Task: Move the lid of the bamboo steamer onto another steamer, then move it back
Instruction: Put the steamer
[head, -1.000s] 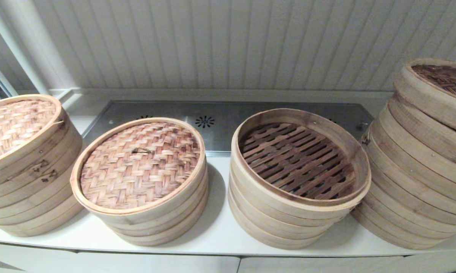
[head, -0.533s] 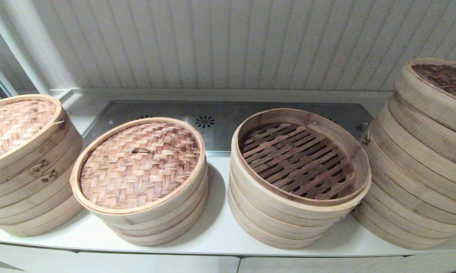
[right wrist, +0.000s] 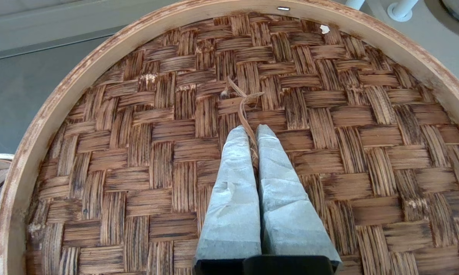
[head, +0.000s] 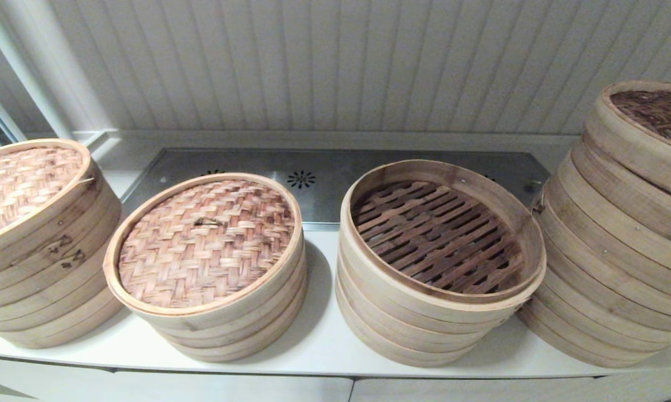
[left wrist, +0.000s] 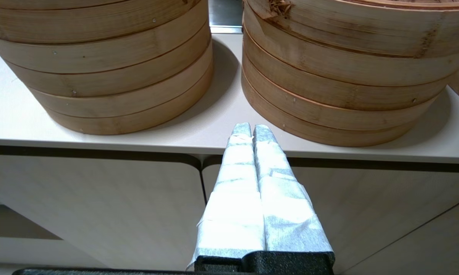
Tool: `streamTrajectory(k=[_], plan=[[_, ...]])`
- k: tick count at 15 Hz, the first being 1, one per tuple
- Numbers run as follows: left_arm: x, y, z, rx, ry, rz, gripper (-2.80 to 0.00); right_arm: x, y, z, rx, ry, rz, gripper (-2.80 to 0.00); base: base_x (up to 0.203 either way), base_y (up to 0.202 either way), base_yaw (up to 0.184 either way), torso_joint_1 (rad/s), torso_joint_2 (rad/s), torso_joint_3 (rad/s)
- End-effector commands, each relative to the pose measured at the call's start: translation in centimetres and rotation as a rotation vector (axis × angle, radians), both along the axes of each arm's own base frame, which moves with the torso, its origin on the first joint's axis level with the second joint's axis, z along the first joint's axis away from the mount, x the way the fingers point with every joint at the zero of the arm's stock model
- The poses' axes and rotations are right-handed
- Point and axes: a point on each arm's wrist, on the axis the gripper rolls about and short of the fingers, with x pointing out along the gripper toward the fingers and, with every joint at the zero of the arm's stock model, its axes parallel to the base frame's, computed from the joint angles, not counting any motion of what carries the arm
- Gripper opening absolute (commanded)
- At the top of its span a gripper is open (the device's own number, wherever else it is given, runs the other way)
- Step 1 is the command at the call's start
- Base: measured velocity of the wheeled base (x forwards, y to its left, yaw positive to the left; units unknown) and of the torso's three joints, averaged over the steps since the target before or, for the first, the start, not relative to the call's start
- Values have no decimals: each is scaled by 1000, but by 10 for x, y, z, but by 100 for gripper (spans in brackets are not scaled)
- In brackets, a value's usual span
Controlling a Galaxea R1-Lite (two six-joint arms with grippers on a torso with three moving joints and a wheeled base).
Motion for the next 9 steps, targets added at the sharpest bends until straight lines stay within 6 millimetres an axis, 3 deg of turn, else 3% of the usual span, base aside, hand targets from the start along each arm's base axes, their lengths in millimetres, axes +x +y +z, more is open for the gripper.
streamTrajectory(k=[1,5,9], plan=[[1,0,-3,0,12,2,-280,-3,1,-1,2,4,0,-280,0,0,0,0,0,0],[1,0,-3,0,13,2,-280,-8,1,-6,-6,31,-5,-280,0,0,0,0,0,0],[1,0,-3,0,13,-1,-280,4,-8,-12,4,52,-19,-280,0,0,0,0,0,0]])
